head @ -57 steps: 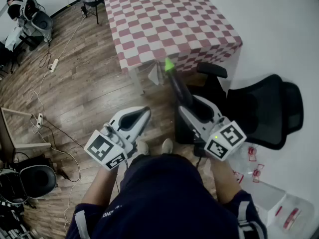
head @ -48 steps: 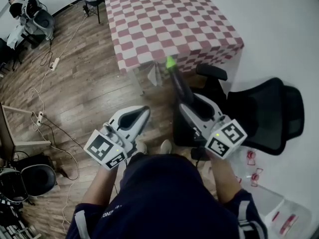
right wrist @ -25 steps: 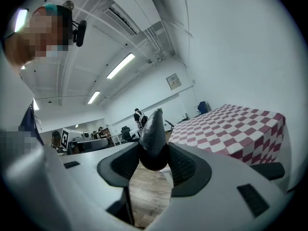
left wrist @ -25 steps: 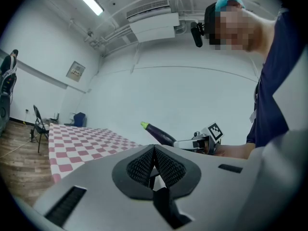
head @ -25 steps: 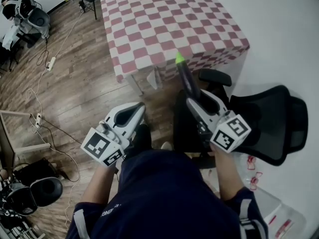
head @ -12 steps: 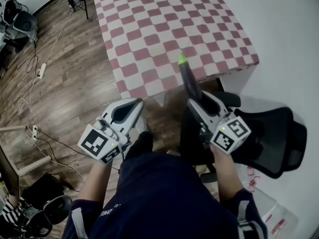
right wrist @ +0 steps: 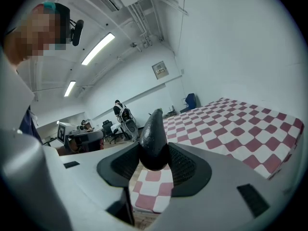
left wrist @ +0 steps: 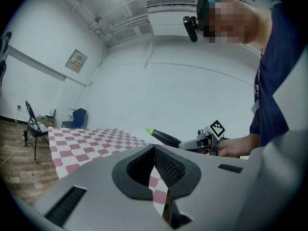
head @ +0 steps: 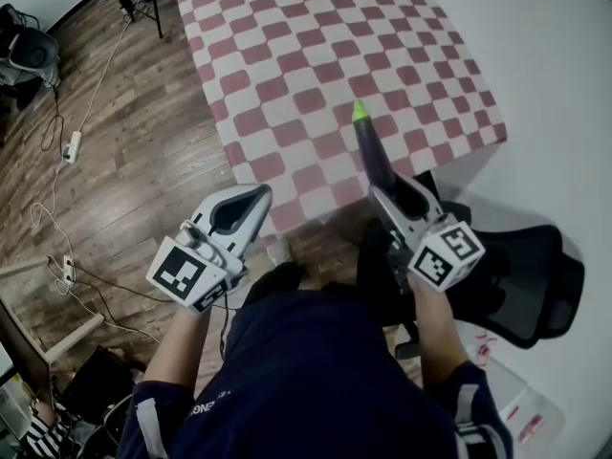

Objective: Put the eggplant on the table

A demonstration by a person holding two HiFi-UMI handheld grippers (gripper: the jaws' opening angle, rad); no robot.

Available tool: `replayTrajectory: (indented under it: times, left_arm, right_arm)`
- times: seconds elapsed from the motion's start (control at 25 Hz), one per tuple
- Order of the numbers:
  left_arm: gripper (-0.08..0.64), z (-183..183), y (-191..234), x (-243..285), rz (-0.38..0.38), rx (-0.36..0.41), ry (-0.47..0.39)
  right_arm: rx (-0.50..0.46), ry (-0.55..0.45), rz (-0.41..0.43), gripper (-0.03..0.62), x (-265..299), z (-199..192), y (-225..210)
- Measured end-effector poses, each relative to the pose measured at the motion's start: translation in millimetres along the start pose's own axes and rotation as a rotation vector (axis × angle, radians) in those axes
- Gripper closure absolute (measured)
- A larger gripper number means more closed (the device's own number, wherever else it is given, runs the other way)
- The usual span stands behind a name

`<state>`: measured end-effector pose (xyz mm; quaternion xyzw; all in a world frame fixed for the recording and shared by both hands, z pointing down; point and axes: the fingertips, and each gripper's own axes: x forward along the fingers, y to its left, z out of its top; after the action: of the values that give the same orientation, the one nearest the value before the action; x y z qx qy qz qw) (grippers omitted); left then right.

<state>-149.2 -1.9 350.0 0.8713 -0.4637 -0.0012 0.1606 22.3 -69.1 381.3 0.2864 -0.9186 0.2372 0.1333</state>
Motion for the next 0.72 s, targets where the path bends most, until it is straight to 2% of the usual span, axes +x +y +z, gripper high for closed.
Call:
replayTrajectory:
  times: [0.24,0.4,0.72]
  left_arm:
    - [0.534,11.3,27.8,17.1,-0.011,-0.02,-0.002]
    - [0.534,7.6,28.6,27.8,-0.016,-0.029,0.002]
    - [0.534,-4.7,39.5,64.1,0.047,-0.056,0.034]
  right_arm:
    - [-0.007,0.027,-0.021,0.394,25.7,18.0,-14.1]
    - [-0.016,0.037,-0.035,0.394,29.1,19.0,-27.2]
    - [-0.012,0.077,0.007,0.394,55.7,9.8,-70.7]
